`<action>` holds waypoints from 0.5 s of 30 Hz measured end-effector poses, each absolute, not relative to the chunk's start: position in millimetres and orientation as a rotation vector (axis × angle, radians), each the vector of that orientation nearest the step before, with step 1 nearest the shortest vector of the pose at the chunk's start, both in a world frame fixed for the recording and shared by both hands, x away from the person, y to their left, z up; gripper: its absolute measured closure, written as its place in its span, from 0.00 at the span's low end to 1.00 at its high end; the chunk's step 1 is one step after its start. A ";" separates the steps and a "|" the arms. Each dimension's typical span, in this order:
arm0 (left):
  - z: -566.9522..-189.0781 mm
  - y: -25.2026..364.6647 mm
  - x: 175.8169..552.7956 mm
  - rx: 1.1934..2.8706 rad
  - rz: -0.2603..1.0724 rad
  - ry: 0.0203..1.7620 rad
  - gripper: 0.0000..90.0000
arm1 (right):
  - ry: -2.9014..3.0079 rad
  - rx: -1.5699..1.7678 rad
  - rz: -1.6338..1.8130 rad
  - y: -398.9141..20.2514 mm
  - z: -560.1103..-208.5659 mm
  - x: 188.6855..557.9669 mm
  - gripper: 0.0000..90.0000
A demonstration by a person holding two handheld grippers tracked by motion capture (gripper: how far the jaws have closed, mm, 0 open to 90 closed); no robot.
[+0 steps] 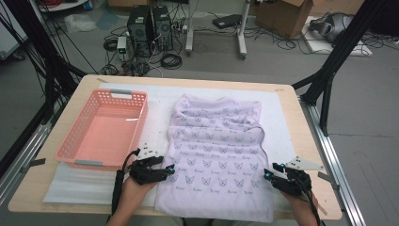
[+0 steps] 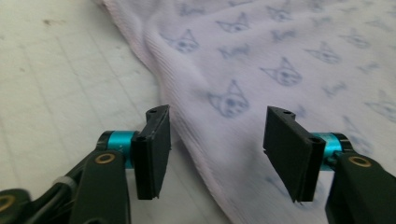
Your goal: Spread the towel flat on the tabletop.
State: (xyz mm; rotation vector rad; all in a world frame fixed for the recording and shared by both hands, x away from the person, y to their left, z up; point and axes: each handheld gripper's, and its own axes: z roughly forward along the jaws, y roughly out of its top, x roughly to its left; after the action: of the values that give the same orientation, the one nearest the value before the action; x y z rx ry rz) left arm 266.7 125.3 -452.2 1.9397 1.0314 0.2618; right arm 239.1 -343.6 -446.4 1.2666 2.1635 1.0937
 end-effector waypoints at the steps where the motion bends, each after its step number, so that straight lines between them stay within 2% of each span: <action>1: -452.3 126.4 263.3 1.944 0.233 1.009 0.39 | 2.165 1.258 1.091 -342.2 -446.3 235.3 0.58; 3: -452.3 125.6 254.3 1.959 0.247 0.999 0.38 | 2.180 1.230 1.062 -339.6 -446.0 226.5 0.58; 7: -452.5 120.4 235.5 1.987 0.301 0.976 0.47 | 2.185 1.251 1.050 -340.8 -452.1 209.5 0.60; 8: -452.6 119.9 230.2 2.004 0.330 0.961 0.51 | 2.181 1.268 1.057 -341.8 -452.2 205.3 0.63; 9: -452.9 119.4 224.2 2.018 0.377 0.948 0.60 | 2.179 1.268 1.055 -342.6 -452.1 201.3 0.69; 11: -455.2 122.8 216.7 1.985 0.352 0.958 0.92 | 2.188 1.265 1.066 -343.3 -451.8 193.2 0.90; 13: -456.0 124.8 209.7 1.958 0.359 0.984 0.96 | 2.192 1.263 1.081 -343.3 -451.9 186.5 0.97; 15: -455.2 127.4 201.3 1.958 0.365 0.997 0.97 | 2.190 1.261 1.067 -343.3 -451.2 180.3 0.98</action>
State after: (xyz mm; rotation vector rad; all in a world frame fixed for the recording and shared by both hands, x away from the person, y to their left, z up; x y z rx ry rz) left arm 201.3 127.4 -455.2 1.9584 0.9966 0.3649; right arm 180.3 -343.3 -451.2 1.2609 2.1896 1.0666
